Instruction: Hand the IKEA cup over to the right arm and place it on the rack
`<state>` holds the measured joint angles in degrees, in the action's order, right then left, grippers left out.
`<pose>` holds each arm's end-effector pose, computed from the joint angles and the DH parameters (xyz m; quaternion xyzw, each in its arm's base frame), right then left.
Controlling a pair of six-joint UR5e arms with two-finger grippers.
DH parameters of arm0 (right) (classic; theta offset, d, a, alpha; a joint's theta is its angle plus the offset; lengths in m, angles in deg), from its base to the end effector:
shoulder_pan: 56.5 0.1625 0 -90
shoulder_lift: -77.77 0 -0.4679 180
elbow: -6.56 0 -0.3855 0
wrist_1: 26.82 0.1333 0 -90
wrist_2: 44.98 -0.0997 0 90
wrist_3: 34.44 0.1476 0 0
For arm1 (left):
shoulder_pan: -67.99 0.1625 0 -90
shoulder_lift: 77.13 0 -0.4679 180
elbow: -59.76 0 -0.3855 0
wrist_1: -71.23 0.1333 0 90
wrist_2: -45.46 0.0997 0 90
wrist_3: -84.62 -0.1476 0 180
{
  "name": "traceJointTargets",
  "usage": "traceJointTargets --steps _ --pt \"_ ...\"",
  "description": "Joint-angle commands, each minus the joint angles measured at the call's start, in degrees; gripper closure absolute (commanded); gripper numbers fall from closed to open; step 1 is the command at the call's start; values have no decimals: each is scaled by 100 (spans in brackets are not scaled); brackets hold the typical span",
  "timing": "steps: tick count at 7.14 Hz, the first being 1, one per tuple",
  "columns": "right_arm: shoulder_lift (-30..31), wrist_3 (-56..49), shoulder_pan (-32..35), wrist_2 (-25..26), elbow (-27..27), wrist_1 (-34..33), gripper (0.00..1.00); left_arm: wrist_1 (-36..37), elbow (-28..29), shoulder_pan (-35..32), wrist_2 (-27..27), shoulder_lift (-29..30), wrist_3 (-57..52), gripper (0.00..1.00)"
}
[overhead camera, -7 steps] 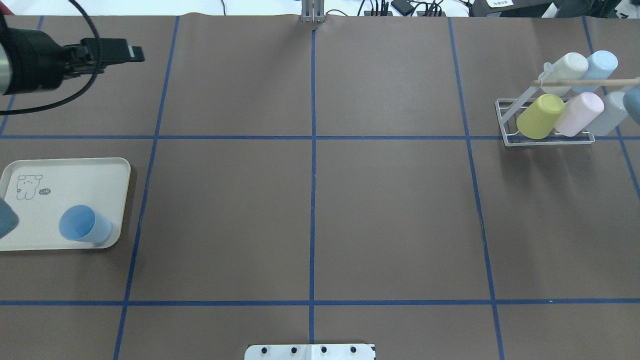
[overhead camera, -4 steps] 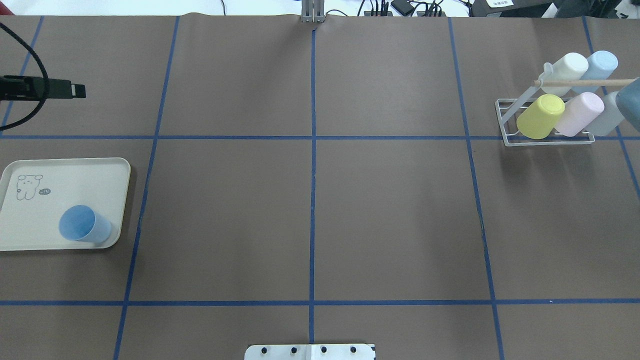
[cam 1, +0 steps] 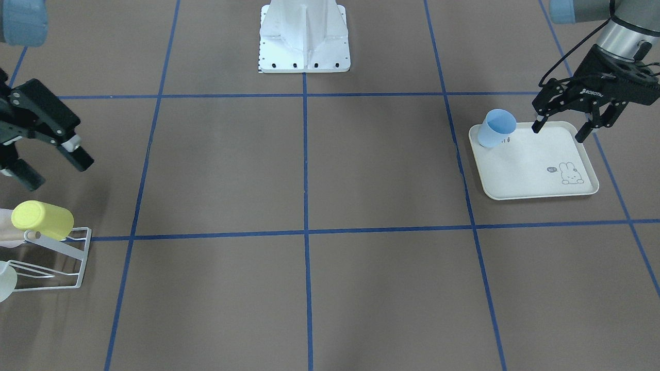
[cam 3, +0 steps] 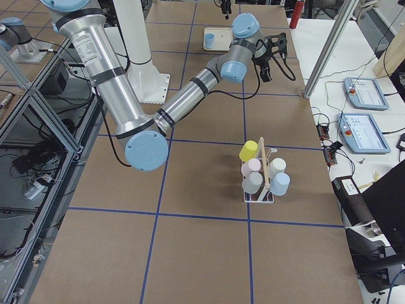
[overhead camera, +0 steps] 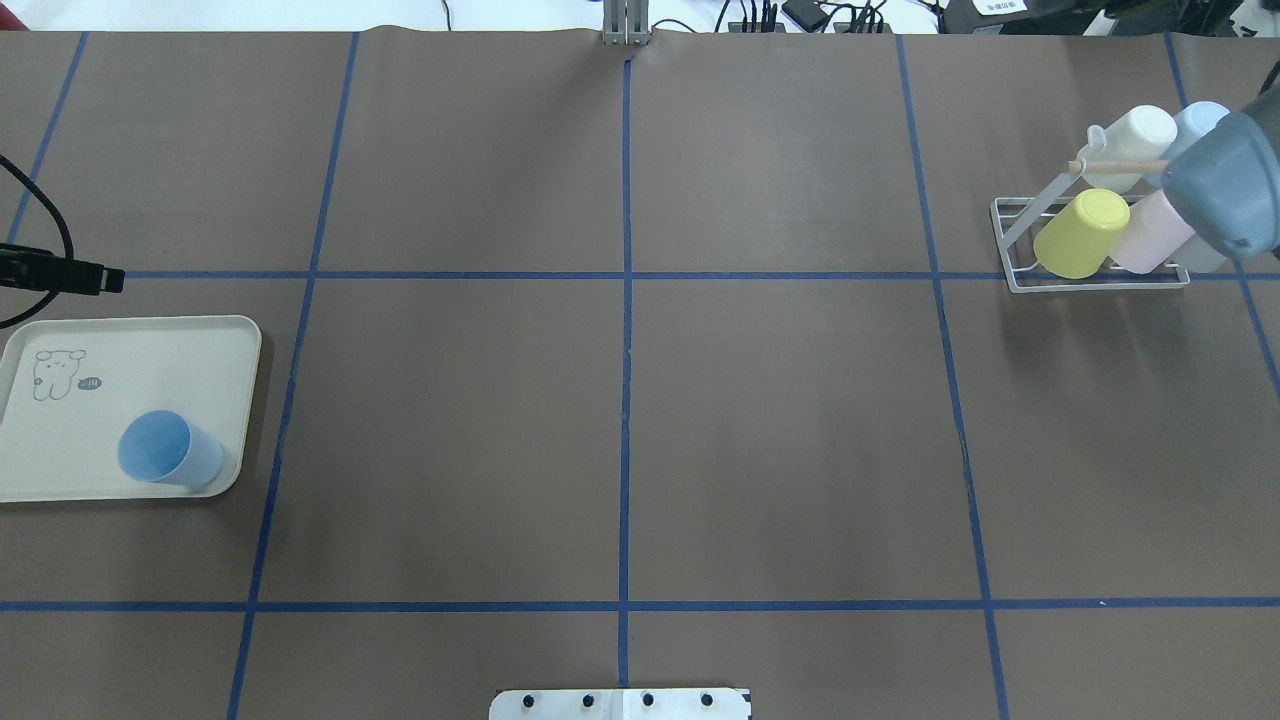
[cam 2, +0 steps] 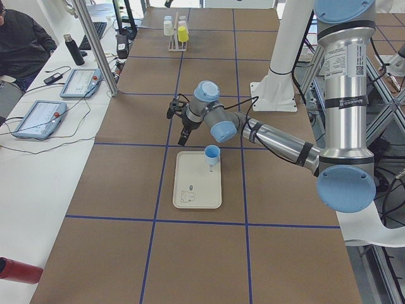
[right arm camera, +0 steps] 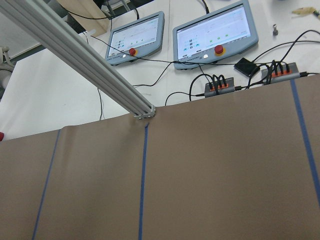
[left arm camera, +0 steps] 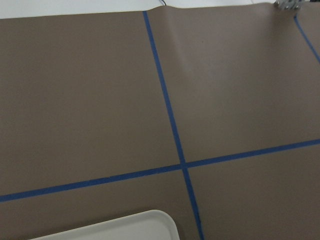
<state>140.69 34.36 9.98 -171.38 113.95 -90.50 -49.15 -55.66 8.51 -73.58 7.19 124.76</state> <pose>-0.2107 -0.5987 0.2540 0.1975 -0.5732 0.1311 0.7844 0.1904 -0.4444 0.5041 0.2032 0.4224 0.0323 0.8827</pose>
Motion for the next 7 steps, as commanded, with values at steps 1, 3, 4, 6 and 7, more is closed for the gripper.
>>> traceJointTargets --steps 1,3,4,6,7 --pt "-219 608 -293 -7 -34 4 0 758 54 16 -538 -12 -330 0" --pt "-219 828 -389 -16 -25 152 0 1061 176 78 -840 32 -418 0" --pt "-219 994 -399 -16 -25 284 0 1052 403 78 -1005 75 -445 0" --pt "-219 1005 -416 -25 -51 321 0 964 799 261 -1042 137 -463 0" --pt "-210 1005 -460 -25 -51 321 0 990 845 506 -1025 198 -454 0"
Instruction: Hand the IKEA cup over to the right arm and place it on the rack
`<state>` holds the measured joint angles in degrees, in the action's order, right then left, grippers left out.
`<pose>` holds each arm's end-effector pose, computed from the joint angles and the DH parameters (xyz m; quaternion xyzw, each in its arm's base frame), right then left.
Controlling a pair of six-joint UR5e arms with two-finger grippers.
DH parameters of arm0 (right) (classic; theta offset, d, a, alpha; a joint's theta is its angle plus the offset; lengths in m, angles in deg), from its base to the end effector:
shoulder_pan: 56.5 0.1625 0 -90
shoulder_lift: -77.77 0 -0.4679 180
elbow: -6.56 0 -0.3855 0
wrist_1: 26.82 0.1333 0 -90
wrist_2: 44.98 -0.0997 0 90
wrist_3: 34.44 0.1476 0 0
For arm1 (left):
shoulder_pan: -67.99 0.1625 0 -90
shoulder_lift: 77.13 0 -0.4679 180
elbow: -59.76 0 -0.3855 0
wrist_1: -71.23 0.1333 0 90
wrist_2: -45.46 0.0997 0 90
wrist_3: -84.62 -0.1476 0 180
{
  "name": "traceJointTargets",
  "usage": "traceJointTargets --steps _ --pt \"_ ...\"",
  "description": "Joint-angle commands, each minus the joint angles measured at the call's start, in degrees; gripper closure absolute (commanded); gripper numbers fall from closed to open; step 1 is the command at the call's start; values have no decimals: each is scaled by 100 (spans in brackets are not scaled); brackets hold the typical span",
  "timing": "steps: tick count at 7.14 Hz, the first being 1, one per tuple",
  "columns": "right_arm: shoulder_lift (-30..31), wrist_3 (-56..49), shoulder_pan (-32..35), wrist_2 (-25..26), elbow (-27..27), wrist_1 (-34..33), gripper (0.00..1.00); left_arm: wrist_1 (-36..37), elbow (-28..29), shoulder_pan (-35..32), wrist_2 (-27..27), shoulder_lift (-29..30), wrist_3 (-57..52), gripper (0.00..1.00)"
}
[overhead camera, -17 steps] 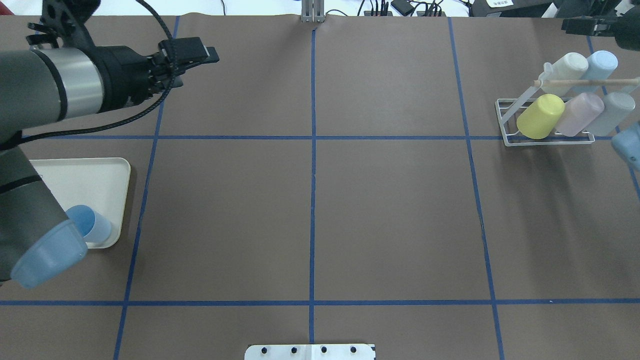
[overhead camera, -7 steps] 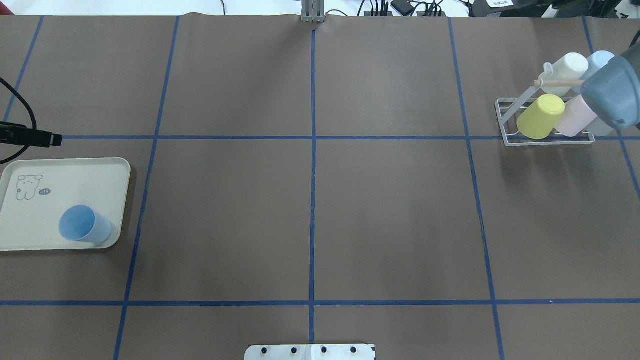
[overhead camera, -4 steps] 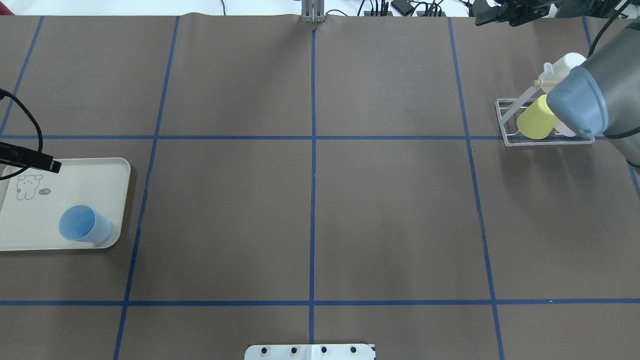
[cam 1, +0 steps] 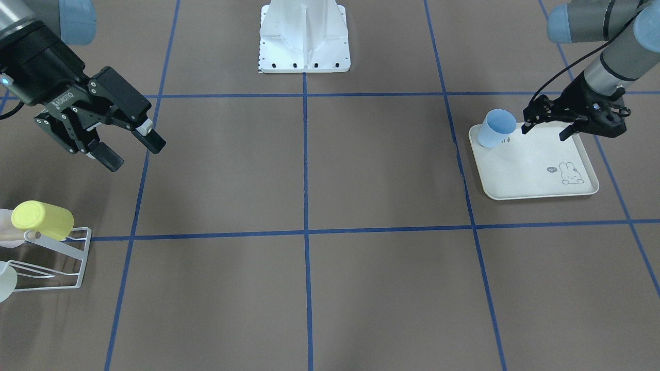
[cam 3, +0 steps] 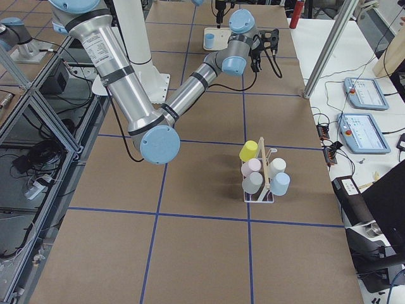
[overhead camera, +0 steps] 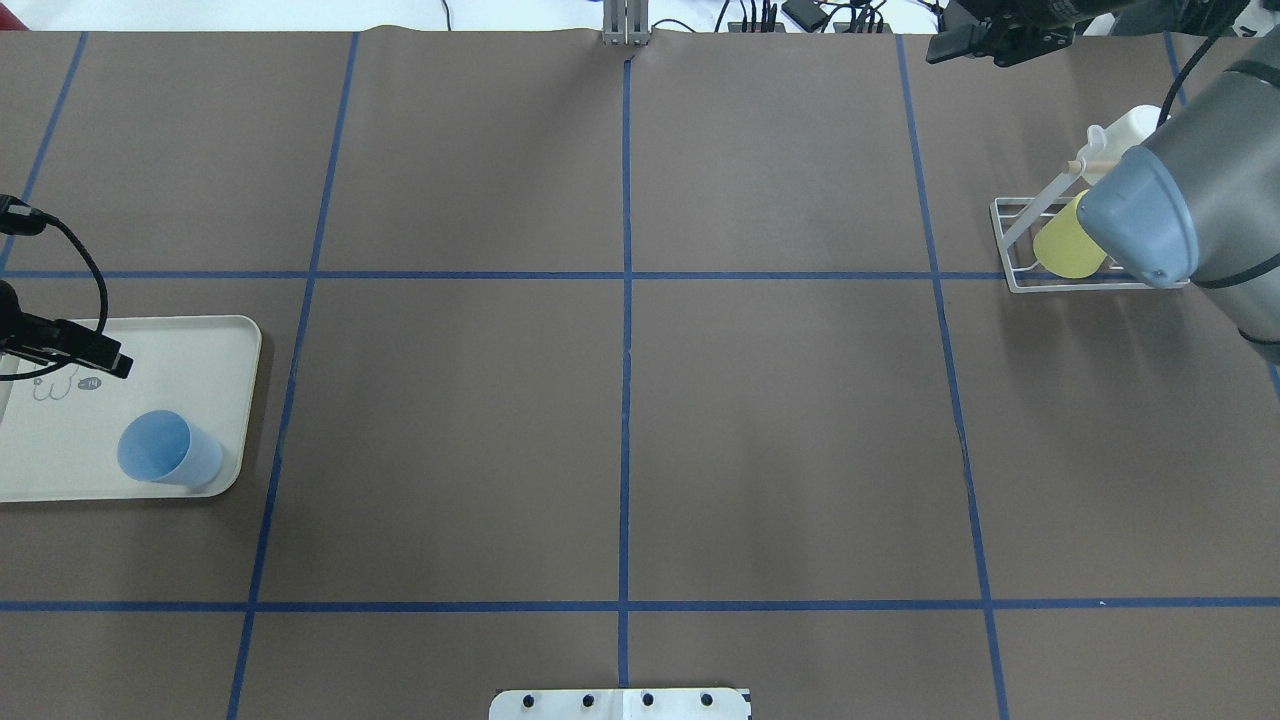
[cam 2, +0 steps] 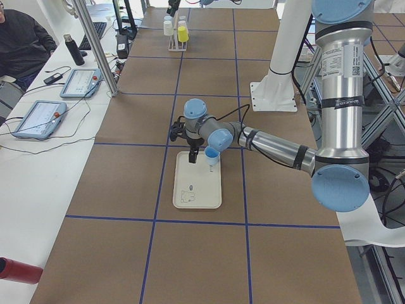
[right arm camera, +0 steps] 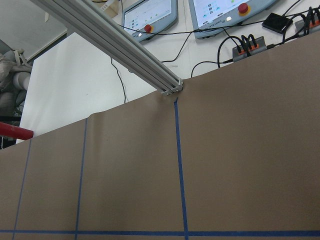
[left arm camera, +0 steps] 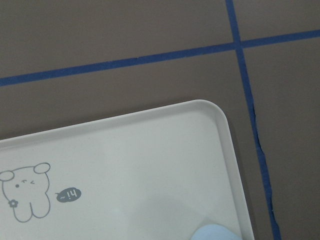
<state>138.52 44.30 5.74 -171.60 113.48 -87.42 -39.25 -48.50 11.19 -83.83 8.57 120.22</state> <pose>-0.2558 -0.5831 0.2256 0.1491 -0.6146 0.1491 0.7601 0.2327 -0.4284 0.5739 0.0486 0.4225 0.0807 0.9015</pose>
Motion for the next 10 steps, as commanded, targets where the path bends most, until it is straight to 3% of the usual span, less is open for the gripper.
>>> traceJointTargets --steps 1,8,9,10 --pt "-2 123 -54 6 31 22 0 9 121 493 1 43 44 0" --pt "-2 124 -54 23 -30 145 0 9 104 583 -17 -115 -9 10" --pt "-2 124 -63 23 -22 154 0 18 77 609 -17 -124 -9 22" --pt "-2 124 -54 23 -22 154 0 26 95 679 -17 -141 0 22"
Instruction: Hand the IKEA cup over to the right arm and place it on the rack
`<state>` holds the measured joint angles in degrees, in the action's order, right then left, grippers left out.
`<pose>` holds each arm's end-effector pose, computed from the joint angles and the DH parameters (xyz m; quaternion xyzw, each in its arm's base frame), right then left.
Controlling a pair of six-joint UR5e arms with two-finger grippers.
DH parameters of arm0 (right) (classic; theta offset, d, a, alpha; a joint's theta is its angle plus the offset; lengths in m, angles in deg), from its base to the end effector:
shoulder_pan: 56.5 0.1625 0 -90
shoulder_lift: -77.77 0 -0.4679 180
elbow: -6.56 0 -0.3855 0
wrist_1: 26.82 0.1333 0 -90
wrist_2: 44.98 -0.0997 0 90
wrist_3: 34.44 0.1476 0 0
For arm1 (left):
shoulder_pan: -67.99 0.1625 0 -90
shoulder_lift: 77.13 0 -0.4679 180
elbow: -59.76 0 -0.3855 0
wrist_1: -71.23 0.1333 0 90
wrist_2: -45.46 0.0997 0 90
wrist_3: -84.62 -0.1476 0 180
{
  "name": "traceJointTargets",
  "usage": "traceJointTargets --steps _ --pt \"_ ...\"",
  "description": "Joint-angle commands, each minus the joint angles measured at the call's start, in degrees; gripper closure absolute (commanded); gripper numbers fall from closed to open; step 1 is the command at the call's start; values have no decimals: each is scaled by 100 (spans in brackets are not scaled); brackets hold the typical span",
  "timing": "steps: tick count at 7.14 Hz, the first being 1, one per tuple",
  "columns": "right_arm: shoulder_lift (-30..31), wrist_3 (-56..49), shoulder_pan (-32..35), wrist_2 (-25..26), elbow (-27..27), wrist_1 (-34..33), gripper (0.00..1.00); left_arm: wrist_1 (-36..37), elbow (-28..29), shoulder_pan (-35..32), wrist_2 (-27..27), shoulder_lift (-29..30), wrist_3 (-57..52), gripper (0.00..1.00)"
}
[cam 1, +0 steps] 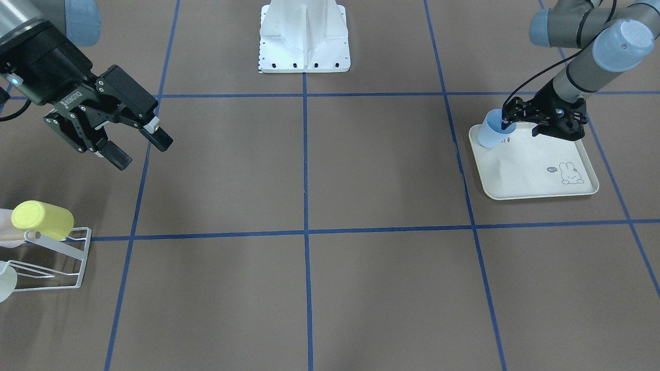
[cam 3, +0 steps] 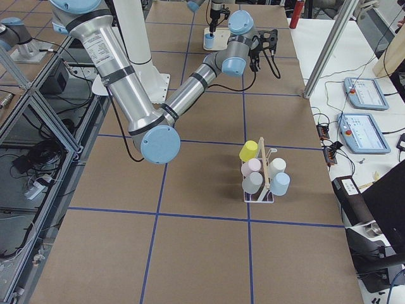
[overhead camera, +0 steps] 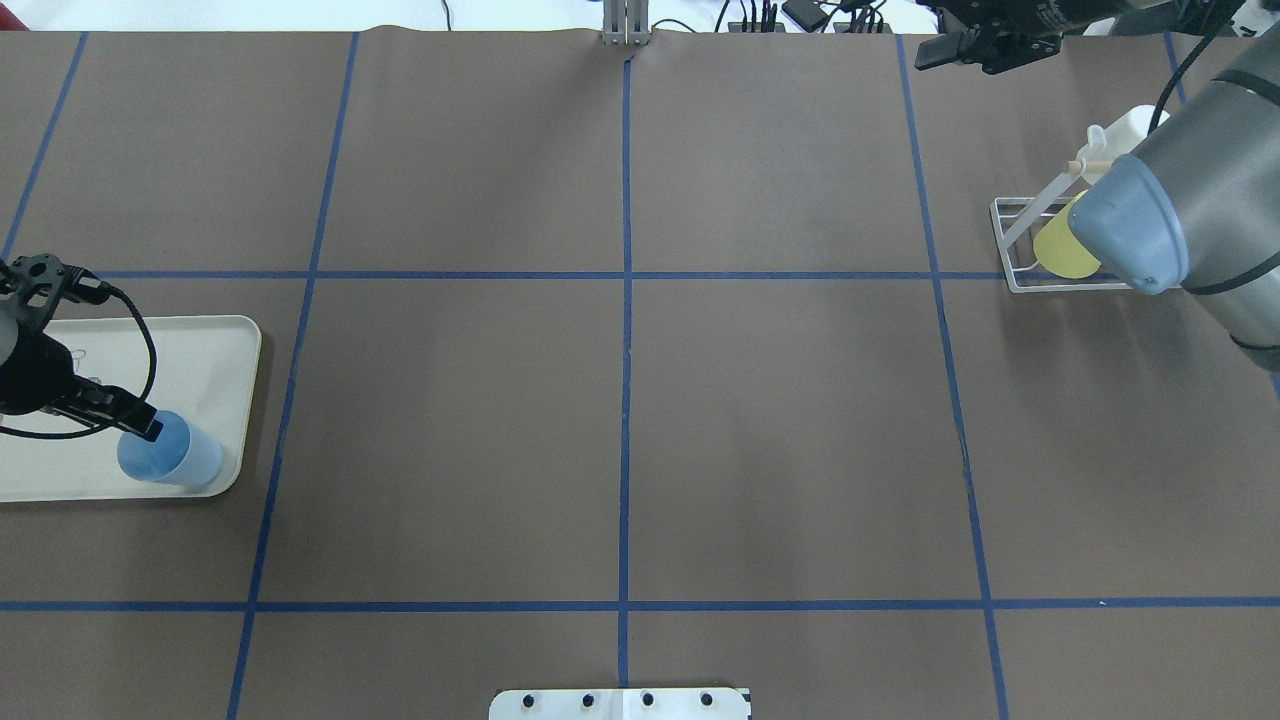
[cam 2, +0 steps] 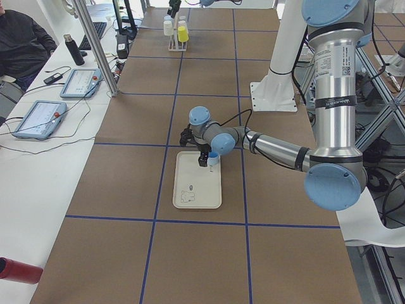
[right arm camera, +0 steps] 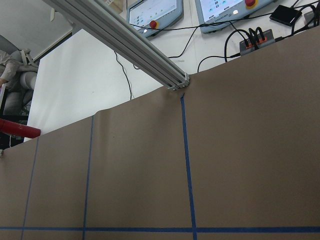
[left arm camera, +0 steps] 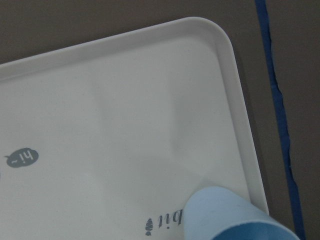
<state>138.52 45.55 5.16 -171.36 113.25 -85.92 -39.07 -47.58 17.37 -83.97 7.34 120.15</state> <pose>-0.2612 -0.5807 0.2237 0.1474 -0.6218 0.1496 0.7545 0.2723 -0.3940 0.5929 0.0095 0.4157 0.1236 0.9010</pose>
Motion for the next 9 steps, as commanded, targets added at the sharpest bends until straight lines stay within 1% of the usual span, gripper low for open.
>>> traceJointTargets --steps 1,2,3,4,5,6,7,8,9 --pt "-1 0 4 0 1 4 0 9 2 79 -2 -19 7 23" --pt "-1 0 4 0 1 -5 0 -9 -7 79 -2 -2 7 36" --pt "-1 0 4 0 1 -5 0 35 -41 105 -37 -1 16 59" --pt "-1 0 4 0 -8 -5 0 35 -42 106 -38 7 16 85" --pt "-1 0 -5 0 -8 -5 0 -9 -42 106 -38 7 16 100" --pt "-1 0 -5 0 -17 -5 0 -9 -68 167 -46 42 24 100" --pt "-1 0 -5 0 -8 -5 0 43 -164 141 -247 8 68 100" --pt "-1 8 4 0 0 -5 0 200 -504 97 -257 -306 77 100" --pt "-1 9 4 0 1 -5 0 411 -856 36 -223 -474 77 100"
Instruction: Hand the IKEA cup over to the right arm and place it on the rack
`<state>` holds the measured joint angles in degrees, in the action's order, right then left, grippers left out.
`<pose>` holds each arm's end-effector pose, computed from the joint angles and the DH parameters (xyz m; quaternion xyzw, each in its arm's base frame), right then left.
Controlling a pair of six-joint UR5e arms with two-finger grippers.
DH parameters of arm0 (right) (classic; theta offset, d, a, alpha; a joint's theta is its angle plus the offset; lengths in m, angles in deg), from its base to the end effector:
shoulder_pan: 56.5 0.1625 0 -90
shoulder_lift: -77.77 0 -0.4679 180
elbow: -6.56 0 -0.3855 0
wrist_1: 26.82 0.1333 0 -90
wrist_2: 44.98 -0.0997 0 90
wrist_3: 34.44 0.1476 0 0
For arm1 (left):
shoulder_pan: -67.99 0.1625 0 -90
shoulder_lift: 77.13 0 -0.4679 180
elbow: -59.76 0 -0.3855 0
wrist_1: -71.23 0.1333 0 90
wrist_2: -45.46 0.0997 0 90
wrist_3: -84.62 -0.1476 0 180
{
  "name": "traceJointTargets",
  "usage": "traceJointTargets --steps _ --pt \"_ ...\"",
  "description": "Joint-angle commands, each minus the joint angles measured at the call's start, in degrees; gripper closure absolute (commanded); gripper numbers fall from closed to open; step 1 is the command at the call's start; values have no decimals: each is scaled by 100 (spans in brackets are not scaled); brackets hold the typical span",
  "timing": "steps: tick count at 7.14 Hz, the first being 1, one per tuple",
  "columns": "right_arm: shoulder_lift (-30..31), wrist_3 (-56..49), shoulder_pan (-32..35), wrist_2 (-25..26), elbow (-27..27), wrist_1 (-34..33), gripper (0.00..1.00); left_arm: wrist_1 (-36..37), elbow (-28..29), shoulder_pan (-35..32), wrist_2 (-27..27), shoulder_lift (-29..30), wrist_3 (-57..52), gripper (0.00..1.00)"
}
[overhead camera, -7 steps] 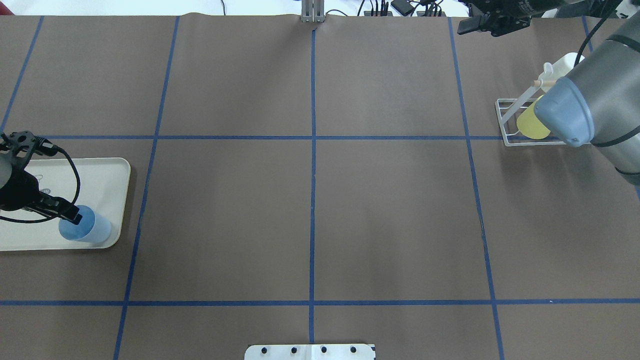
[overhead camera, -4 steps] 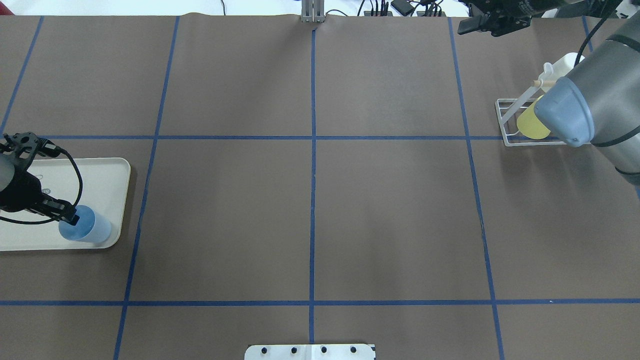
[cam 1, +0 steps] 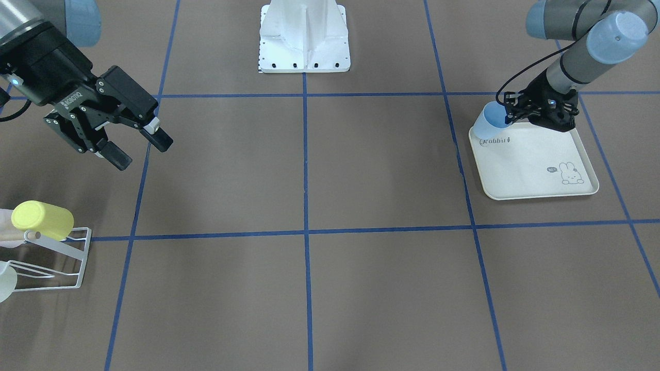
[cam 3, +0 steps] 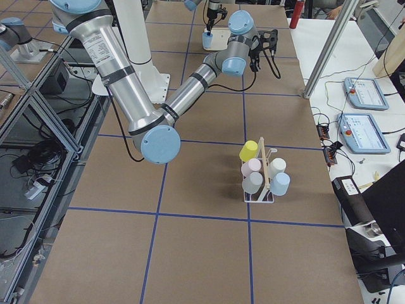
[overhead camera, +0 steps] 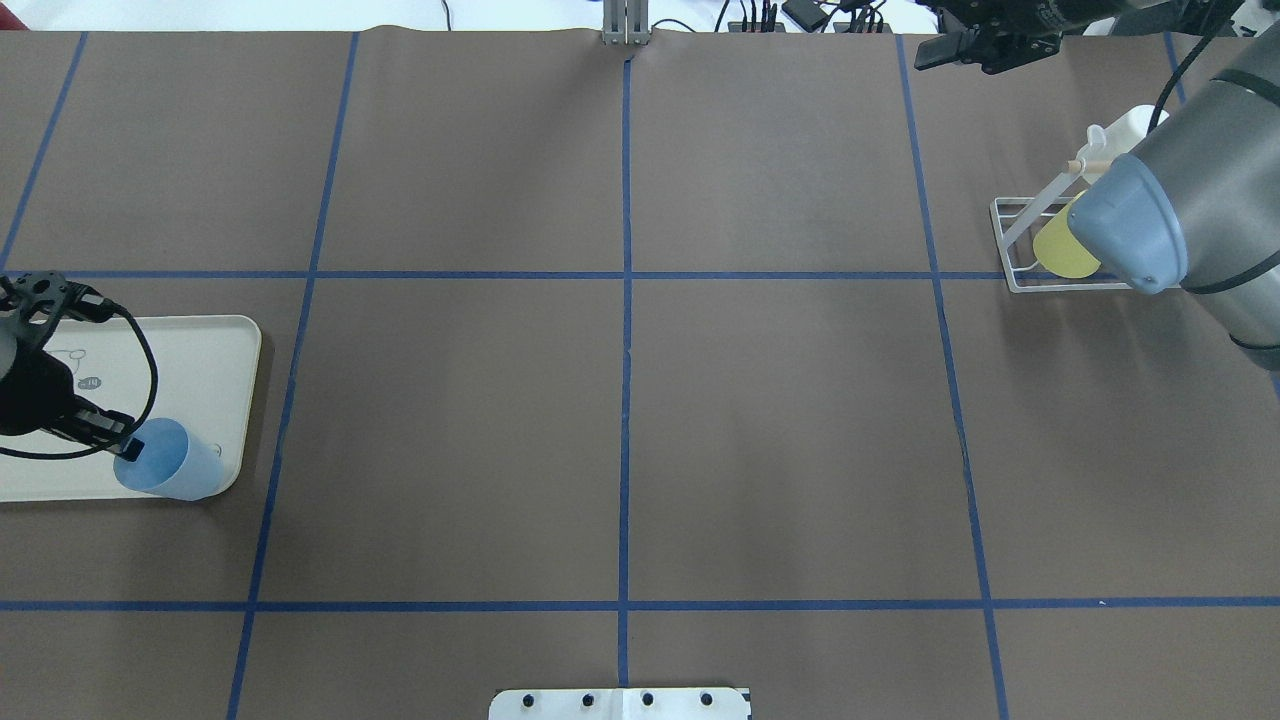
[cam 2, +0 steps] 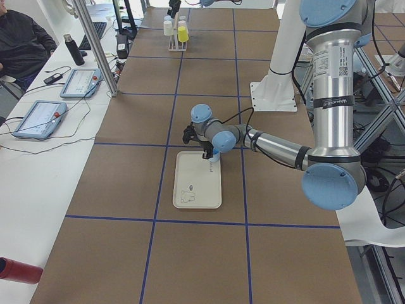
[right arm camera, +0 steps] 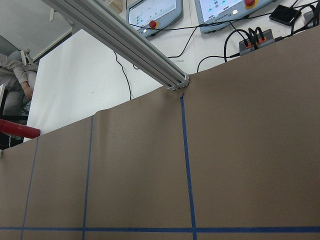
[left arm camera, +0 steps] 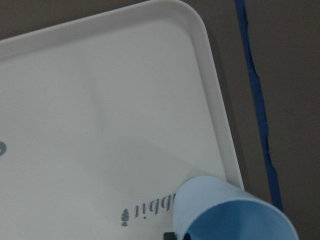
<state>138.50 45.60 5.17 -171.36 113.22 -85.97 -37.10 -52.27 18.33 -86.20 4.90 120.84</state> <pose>-0.2612 -0.5810 0.2238 0.1468 -0.6216 0.1503 0.7546 0.2660 -0.3676 0.5719 -0.0069 0.4296 0.1314 0.8934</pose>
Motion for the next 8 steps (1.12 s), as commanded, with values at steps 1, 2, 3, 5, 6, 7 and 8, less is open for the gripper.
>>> traceJointTargets --steps 1,2,3,5,6,7,8 --pt "0 12 4 -9 13 0 0 425 -468 -531 17 -145 43 100" --pt "0 -6 4 -17 4 9 0 427 -373 -919 305 239 548 100" --pt "0 3 -5 -35 4 18 0 435 -259 -1027 612 817 979 100" --pt "0 29 -57 -18 -118 244 0 357 23 -1028 624 2091 2567 100" --pt "0 186 -145 9 -154 281 0 226 259 -993 615 2619 3131 100" --pt "-78 422 -198 139 -171 334 0 -332 635 -906 624 3008 3938 100" --pt "-70 1130 -459 698 -180 813 1 -1130 900 -783 824 3107 4659 100"
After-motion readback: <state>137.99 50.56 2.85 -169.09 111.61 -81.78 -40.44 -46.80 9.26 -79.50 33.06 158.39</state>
